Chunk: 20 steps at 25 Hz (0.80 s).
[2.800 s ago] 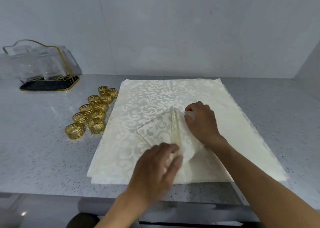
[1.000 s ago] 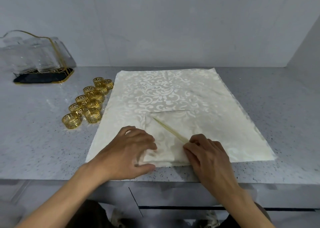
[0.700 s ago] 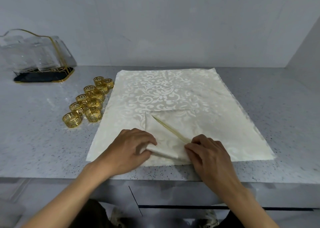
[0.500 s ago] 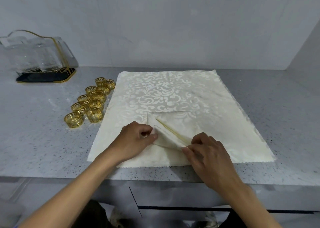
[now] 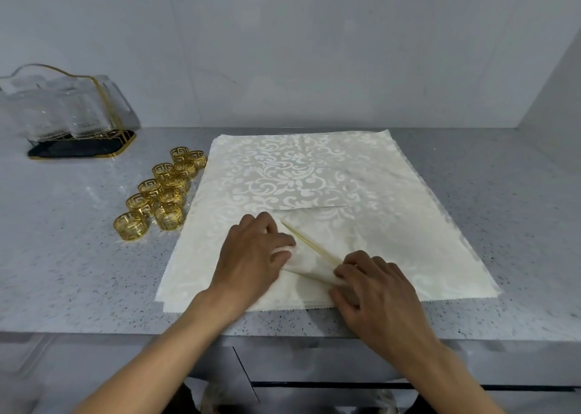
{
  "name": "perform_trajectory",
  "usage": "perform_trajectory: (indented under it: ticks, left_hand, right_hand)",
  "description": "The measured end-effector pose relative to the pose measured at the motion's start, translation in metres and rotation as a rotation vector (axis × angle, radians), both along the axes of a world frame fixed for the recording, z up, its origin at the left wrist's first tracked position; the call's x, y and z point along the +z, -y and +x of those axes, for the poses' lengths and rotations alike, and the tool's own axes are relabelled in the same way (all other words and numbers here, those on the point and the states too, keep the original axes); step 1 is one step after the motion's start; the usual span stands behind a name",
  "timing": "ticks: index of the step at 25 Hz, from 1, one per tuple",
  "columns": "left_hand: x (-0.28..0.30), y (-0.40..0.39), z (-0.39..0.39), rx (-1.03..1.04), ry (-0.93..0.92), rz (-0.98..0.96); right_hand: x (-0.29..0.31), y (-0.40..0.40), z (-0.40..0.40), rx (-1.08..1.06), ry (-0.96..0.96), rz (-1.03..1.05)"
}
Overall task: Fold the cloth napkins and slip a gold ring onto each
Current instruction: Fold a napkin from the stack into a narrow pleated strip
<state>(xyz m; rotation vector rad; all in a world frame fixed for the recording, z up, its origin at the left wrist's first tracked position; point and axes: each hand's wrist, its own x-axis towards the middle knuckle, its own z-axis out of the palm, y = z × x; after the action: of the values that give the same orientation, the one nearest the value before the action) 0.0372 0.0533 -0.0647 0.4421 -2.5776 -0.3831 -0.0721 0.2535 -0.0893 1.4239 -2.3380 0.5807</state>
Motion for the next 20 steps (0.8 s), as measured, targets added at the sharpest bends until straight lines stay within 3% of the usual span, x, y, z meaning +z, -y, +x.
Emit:
perform_trajectory:
  ticks: [3, 7, 13, 17, 20]
  left_hand:
    - [-0.002, -0.012, 0.002, -0.067, 0.046, -0.230]
    - [0.013, -0.010, -0.002, -0.013, 0.276, 0.032]
    - [0.048, 0.022, -0.049, -0.295, 0.608, -0.024]
    - [0.040, 0.005, -0.042, -0.243, 0.552, 0.163]
    - [0.009, -0.026, -0.016, -0.143, 0.493, 0.088]
  right_hand:
    - [0.001, 0.004, -0.003, 0.000, -0.104, 0.051]
    - [0.016, 0.014, 0.012, -0.072, -0.086, -0.035]
    - [0.022, 0.068, 0.078, -0.058, 0.192, -0.134]
    - [0.028, 0.024, 0.027, 0.173, 0.215, -0.175]
    - [0.022, -0.025, -0.036, 0.260, 0.090, 0.117]
